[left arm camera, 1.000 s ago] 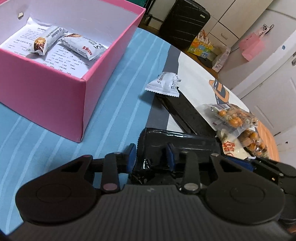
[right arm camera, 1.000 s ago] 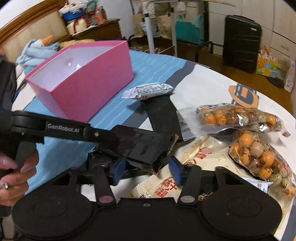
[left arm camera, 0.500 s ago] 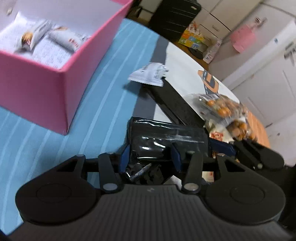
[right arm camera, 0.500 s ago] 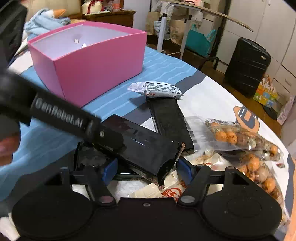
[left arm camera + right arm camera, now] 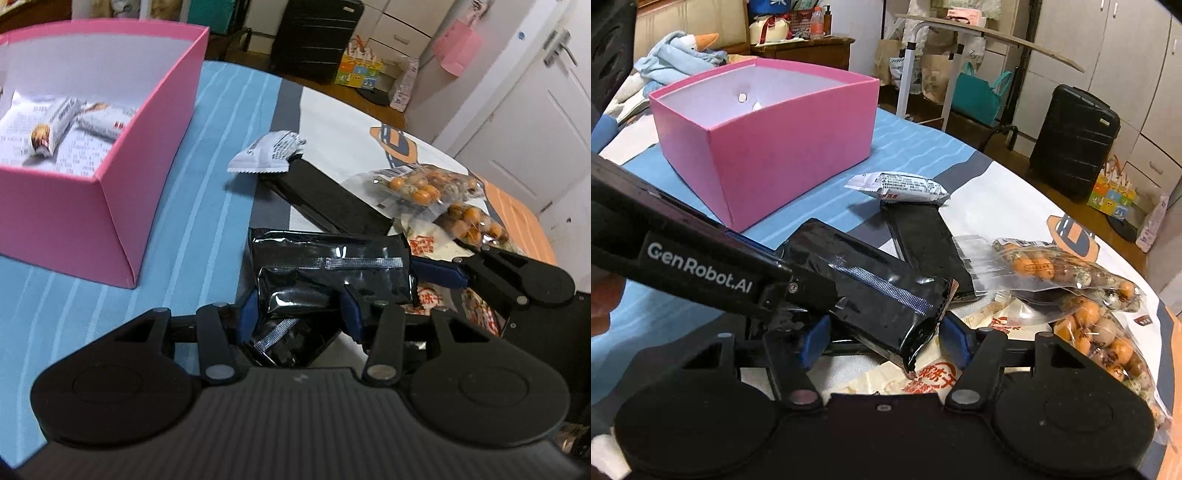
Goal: Organize snacks
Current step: 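Lift the black pouch with both tools and carry it over the pink box, then lower the black pouch into the box and open both tools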
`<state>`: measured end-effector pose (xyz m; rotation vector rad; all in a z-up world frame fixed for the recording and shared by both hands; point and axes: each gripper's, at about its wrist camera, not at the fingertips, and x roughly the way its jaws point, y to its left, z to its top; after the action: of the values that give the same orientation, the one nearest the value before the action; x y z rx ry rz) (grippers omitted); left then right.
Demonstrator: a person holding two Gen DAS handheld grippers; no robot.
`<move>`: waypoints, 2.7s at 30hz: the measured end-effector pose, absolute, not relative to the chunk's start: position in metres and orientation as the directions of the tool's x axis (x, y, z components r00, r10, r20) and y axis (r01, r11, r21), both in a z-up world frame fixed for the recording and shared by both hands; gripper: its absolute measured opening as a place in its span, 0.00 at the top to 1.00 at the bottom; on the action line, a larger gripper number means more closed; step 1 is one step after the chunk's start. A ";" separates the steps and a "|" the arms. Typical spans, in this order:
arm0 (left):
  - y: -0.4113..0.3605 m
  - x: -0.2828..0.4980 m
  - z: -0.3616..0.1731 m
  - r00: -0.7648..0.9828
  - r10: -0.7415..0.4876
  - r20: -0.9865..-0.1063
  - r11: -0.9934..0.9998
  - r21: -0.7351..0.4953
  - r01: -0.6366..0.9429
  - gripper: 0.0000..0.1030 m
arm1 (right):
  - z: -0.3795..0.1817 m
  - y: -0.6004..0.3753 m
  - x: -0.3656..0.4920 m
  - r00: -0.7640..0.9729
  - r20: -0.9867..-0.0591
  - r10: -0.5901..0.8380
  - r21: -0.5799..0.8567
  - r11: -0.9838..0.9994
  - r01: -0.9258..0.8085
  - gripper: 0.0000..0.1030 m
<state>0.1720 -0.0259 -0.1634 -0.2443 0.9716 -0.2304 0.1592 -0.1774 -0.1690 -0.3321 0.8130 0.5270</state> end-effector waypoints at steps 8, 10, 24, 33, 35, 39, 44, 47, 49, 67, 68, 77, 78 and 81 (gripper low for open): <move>-0.029 0.155 -0.141 0.512 -0.294 -0.807 0.956 -0.259 0.141 0.56 | -0.154 -0.179 0.137 0.572 -0.759 0.311 -0.061 0.841 -0.537 0.36; -0.028 0.148 -0.134 0.508 -0.292 -0.811 0.956 -0.248 0.154 0.56 | -0.150 -0.178 0.131 0.572 -0.758 0.314 -0.051 0.846 -0.531 0.36; -0.017 0.106 -0.082 0.464 -0.282 -0.840 0.952 -0.183 0.247 0.56 | -0.109 -0.165 0.086 0.585 -0.737 0.337 -0.019 0.855 -0.518 0.36; 0.011 0.076 -0.046 0.484 -0.246 -0.840 0.957 -0.132 0.258 0.57 | -0.082 -0.138 0.061 0.604 -0.709 0.365 -0.014 0.848 -0.529 0.36; 0.019 0.072 -0.038 0.500 -0.236 -0.833 0.960 -0.120 0.253 0.57 | -0.074 -0.130 0.060 0.608 -0.700 0.374 -0.018 0.842 -0.539 0.36; 0.036 0.061 -0.023 0.535 -0.225 -0.814 0.962 -0.101 0.252 0.57 | -0.062 -0.116 0.056 0.624 -0.673 0.398 -0.034 0.826 -0.563 0.36; 0.056 0.056 -0.009 0.565 -0.208 -0.798 0.969 -0.090 0.230 0.57 | -0.049 -0.097 0.056 0.635 -0.645 0.426 -0.056 0.801 -0.595 0.36; 0.067 0.059 -0.003 0.581 -0.192 -0.791 0.973 -0.078 0.216 0.57 | -0.043 -0.086 0.062 0.633 -0.638 0.439 -0.067 0.787 -0.613 0.36; 0.073 0.064 -0.002 0.581 -0.192 -0.791 0.974 -0.082 0.210 0.57 | -0.042 -0.079 0.070 0.629 -0.637 0.446 -0.074 0.777 -0.625 0.36; 0.120 0.165 0.001 0.576 -0.134 -0.807 0.988 -0.064 0.140 0.57 | -0.053 -0.028 0.190 0.535 -0.701 0.472 0.010 0.756 -0.654 0.36; 0.123 0.177 -0.002 0.566 -0.129 -0.814 0.990 -0.070 0.126 0.57 | -0.054 -0.023 0.200 0.523 -0.714 0.465 0.013 0.756 -0.654 0.36; 0.171 0.242 -0.066 0.477 -0.203 -0.855 0.974 -0.228 0.006 0.57 | -0.086 0.021 0.259 0.396 -0.843 0.363 -0.047 0.685 -0.727 0.37; 0.173 0.245 -0.072 0.470 -0.206 -0.858 0.972 -0.236 -0.004 0.57 | -0.088 0.024 0.261 0.392 -0.849 0.355 -0.055 0.679 -0.732 0.37; 0.180 0.255 -0.088 0.448 -0.215 -0.868 0.965 -0.259 -0.038 0.58 | -0.098 0.034 0.268 0.377 -0.867 0.326 -0.081 0.656 -0.751 0.37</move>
<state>0.2552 0.1799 -0.0881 -0.2556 1.1045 -0.1111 0.2680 0.0339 -0.0978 -0.5153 0.9530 0.7279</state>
